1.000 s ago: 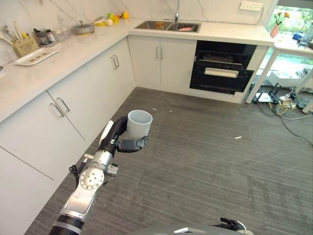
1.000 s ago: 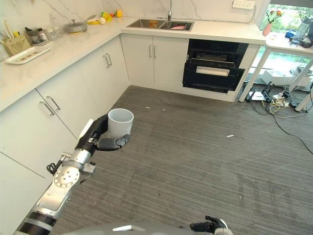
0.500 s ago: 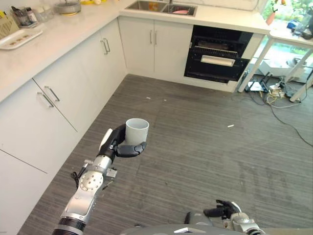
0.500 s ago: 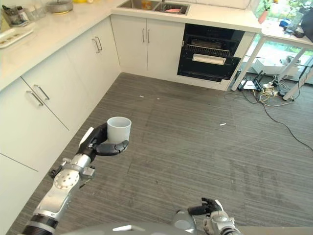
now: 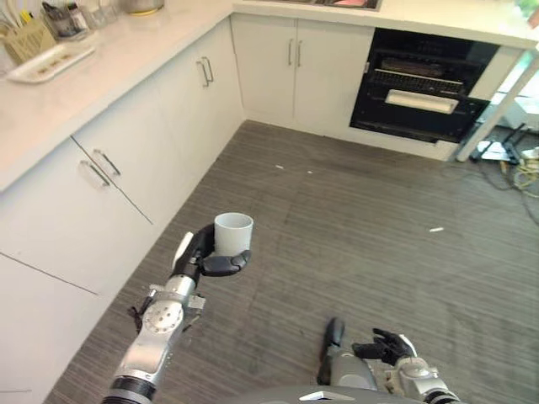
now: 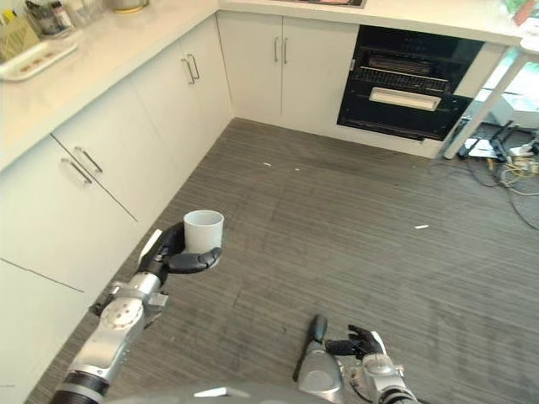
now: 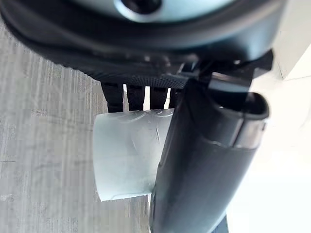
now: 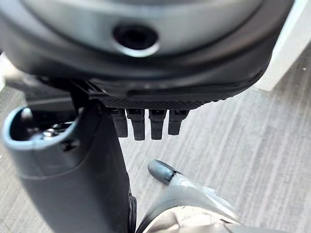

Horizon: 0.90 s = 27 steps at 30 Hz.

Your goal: Place the dishes in the dishwasher.

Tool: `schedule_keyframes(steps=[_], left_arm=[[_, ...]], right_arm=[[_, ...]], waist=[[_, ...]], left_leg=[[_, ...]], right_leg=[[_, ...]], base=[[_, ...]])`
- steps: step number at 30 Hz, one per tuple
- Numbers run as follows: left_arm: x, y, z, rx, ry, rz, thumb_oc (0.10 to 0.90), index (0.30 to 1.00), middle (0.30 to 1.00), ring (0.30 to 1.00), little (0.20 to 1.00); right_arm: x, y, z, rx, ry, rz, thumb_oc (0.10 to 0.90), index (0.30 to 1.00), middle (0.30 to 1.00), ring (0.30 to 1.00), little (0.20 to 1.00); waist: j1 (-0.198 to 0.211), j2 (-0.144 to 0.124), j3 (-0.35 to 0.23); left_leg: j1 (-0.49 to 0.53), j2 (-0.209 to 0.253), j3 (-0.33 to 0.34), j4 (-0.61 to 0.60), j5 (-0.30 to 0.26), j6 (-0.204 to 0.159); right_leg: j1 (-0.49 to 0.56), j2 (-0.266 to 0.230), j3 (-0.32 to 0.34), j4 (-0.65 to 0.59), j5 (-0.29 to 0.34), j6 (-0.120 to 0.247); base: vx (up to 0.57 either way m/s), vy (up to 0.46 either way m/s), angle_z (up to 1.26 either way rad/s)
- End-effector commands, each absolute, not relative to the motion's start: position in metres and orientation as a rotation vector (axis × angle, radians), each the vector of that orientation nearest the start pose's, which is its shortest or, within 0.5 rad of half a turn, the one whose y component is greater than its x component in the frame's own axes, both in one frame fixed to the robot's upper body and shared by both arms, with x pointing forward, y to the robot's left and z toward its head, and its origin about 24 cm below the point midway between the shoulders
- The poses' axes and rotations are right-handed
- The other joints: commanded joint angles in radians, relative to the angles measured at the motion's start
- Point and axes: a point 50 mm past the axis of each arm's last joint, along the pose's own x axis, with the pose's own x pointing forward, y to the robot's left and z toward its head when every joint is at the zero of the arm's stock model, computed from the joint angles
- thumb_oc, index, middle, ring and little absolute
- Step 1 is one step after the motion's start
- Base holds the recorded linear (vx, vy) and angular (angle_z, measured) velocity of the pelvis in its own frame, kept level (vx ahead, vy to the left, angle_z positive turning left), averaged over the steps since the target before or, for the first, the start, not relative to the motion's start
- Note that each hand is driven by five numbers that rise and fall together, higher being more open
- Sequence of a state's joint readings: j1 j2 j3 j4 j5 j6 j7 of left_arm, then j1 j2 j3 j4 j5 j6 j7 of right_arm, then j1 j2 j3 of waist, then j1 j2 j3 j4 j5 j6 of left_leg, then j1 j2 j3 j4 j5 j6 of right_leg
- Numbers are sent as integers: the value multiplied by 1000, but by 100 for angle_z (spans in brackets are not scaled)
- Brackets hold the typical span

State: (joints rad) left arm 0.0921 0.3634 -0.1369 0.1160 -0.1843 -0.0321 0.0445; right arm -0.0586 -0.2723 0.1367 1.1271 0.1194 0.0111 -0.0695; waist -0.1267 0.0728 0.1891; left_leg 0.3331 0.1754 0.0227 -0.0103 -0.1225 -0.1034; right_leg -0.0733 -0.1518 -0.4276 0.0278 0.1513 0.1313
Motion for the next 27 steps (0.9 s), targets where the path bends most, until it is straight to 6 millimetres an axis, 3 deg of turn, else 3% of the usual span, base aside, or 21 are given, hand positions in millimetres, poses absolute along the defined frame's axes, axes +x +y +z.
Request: schedule_keyframes(steps=[1, 2, 4, 5, 7, 9, 11, 12, 13, 14, 17, 19, 22, 23, 24, 25, 26, 27], left_arm=[[242, 213, 71, 268, -135, -54, 400, 300, 300, 300, 300], [241, 215, 71, 273, -131, -51, 400, 300, 300, 300, 300], [241, 220, 76, 273, -143, -33, 400, 300, 300, 300, 300], [242, 221, 77, 265, -148, -22, 400, 300, 300, 300, 300], [243, 221, 78, 248, -153, -4, 400, 300, 300, 300, 300], [241, 220, 75, 241, -145, -10, 400, 300, 300, 300, 300], [238, 221, 73, 254, -134, -13, 400, 300, 300, 300, 300], [237, 223, 73, 265, -131, -11, 400, 300, 300, 300, 300], [237, 223, 73, 265, -130, -10, 400, 300, 300, 300, 300], [234, 227, 71, 274, -120, 9, 400, 300, 300, 300, 300], [233, 231, 69, 297, -111, 23, 400, 300, 300, 300, 300], [228, 235, 68, 302, -99, 34, 400, 300, 300, 300, 300], [224, 240, 66, 312, -88, 51, 400, 300, 300, 300, 300], [224, 242, 64, 318, -71, 57, 400, 300, 300, 300, 300], [225, 242, 64, 318, -72, 56, 400, 300, 300, 300, 300], [226, 245, 65, 356, -67, 55, 400, 300, 300, 300, 300], [226, 245, 65, 356, -67, 55, 400, 300, 300, 300, 300], [228, 244, 67, 362, -73, 45, 400, 300, 300, 300, 300]], right_arm=[[124, -228, -152, -263, 1099, -93, 800, 900, 900, 900, 900], [125, -227, -151, -277, 1093, -77, 800, 900, 900, 900, 900], [134, -231, -147, -296, 1059, -80, 800, 900, 900, 900, 900], [138, -234, -144, -300, 1044, -94, 800, 900, 900, 900, 900], [144, -239, -141, -301, 1029, -130, 800, 900, 900, 900, 900], [144, -240, -141, -292, 1028, -138, 800, 900, 900, 900, 900], [144, -239, -141, -299, 1020, -128, 800, 900, 900, 900, 900], [144, -238, -141, -301, 1019, -120, 800, 900, 900, 900, 900], [144, -238, -141, -302, 1019, -120, 800, 900, 900, 900, 900], [145, -237, -141, -308, 1018, -114, 800, 900, 900, 900, 900], [148, -236, -141, -302, 1011, -127, 800, 900, 900, 900, 900], [146, -233, -142, -285, 1014, -123, 800, 900, 900, 900, 900], [143, -229, -145, -270, 1023, -114, 800, 900, 900, 900, 900], [143, -226, -145, -236, 1025, -127, 800, 900, 900, 900, 900], [144, -226, -145, -236, 1025, -128, 800, 900, 900, 900, 900], [143, -223, -146, -189, 1021, -149, 800, 900, 900, 900, 900], [143, -223, -146, -189, 1021, -149, 800, 900, 900, 900, 900], [144, -221, -146, -171, 1014, -153, 800, 900, 900, 900, 900]], waist=[[22, -64, -85], [29, -60, -85], [46, -87, -60], [56, -101, -46], [80, -122, -21], [106, -121, -12], [132, -125, -9], [144, -120, -7], [144, -123, -8], [173, -104, -4], [190, -87, 1], [194, -68, -19], [200, -62, -41], [200, -76, -54], [205, -75, -56], [197, -85, -66], [197, -85, -66], [186, -86, -63]], left_leg=[[-4, -104, 102, 196, -5, -19], [-46, -78, 116, 301, 50, -46], [-188, -78, 105, 578, 188, -90], [-241, -73, 117, 687, 210, -98], [-334, -20, 191, 755, 171, -65], [-409, 12, 231, 682, 112, -36], [-480, -5, 220, 522, 58, 5], [-500, 0, 211, 391, 83, 5], [-492, -4, 214, 377, 89, 5], [-518, 0, 178, 136, 201, -18], [-575, 46, 161, -45, 288, -43], [-563, 79, 222, -65, 306, -51], [-549, 72, 218, -53, 350, -51], [-525, 49, 234, -43, 352, -30], [-527, 51, 239, -44, 354, -28], [-492, 26, 261, -33, 315, 4], [-492, 26, 261, -33, 315, 4], [-479, 12, 266, -20, 294, 24]], right_leg=[[-33, -7, -49, -15, -40, 4], [1, 22, -55, -29, -67, -19], [52, 32, -57, -49, -102, -61], [74, 30, -56, -57, -117, -74], [125, 38, -53, -78, -151, -89], [177, 55, -32, -103, -171, -81], [201, 48, 4, -111, -185, -58], [213, 52, 16, -114, -194, -45], [213, 49, 17, -114, -194, -44], [253, 70, 44, -115, -228, -31], [292, 84, 82, -115, -265, -17], [317, 97, 108, -115, -284, -5], [349, 92, 131, -115, -297, -1], [349, 61, 150, -29, -297, 6], [342, 61, 155, -25, -296, 6], [288, 14, 158, 155, -280, 45], [288, 14, 158, 155, -280, 45], [242, -9, 164, 263, -239, 69]], base=[[368, -210, 47], [456, -296, 7], [255, -267, -36], [246, -245, -65], [300, -156, -41], [377, 21, -10], [384, 164, -42], [248, 140, -65], [441, 209, -63], [445, 206, -53], [470, 213, -41], [361, 210, -97], [306, 210, -88], [393, 289, -137], [467, 421, -91], [225, 233, -43], [318, 328, -46], [154, 230, 6]])
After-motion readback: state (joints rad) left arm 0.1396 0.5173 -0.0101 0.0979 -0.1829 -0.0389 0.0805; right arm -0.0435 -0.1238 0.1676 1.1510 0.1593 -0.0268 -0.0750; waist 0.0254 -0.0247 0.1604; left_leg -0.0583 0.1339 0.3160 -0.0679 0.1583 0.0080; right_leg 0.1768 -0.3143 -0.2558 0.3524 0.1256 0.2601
